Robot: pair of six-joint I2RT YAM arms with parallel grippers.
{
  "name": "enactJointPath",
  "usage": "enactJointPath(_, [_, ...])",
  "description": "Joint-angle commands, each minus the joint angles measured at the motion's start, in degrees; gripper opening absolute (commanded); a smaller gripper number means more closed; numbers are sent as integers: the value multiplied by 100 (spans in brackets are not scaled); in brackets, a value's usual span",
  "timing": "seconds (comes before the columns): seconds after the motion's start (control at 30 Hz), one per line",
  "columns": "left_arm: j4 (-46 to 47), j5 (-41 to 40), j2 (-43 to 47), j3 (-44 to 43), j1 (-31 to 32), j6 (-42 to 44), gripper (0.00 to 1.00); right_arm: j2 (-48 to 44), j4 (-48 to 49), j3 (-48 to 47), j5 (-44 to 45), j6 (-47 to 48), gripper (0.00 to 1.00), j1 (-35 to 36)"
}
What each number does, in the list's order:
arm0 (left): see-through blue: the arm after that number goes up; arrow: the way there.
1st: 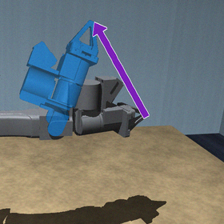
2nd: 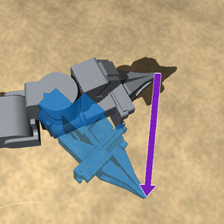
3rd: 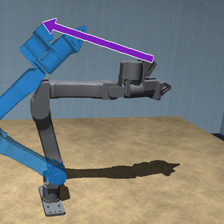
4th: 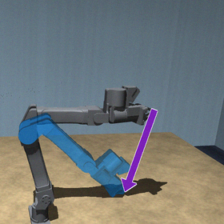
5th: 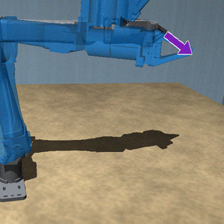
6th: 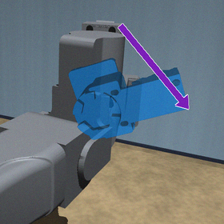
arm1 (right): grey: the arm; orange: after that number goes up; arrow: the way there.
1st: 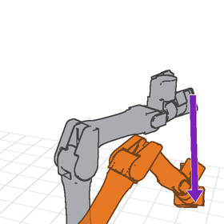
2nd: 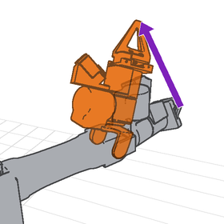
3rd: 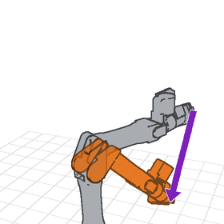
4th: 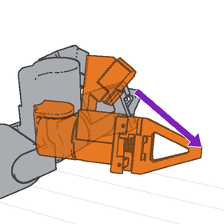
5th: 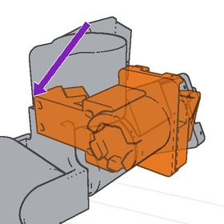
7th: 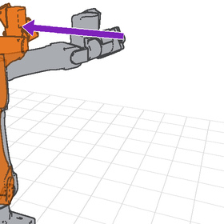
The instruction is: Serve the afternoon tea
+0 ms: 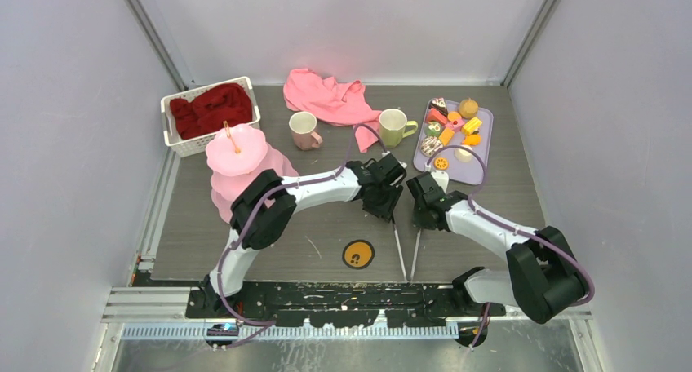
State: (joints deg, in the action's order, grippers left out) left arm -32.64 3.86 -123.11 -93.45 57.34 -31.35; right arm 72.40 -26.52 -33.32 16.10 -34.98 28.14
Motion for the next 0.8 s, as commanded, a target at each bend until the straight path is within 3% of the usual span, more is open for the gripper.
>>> enactJointPath(0.0, [1217, 854, -213, -101, 180, -346, 39, -205, 656, -46, -1205, 263, 4, 245])
enactJointPath(0.17, [1610, 1194, 31, 318, 21, -404, 40, -164, 394, -159, -958, 376, 7, 244])
enactJointPath(0.43, [1689, 1014, 478, 737, -161, -382, 41, -56, 274, -278, -636, 496, 12, 249])
enactJointPath(0.77, [1270, 739, 1094, 1048, -169, -185, 42, 120, 173, -731, -413, 792, 53, 245])
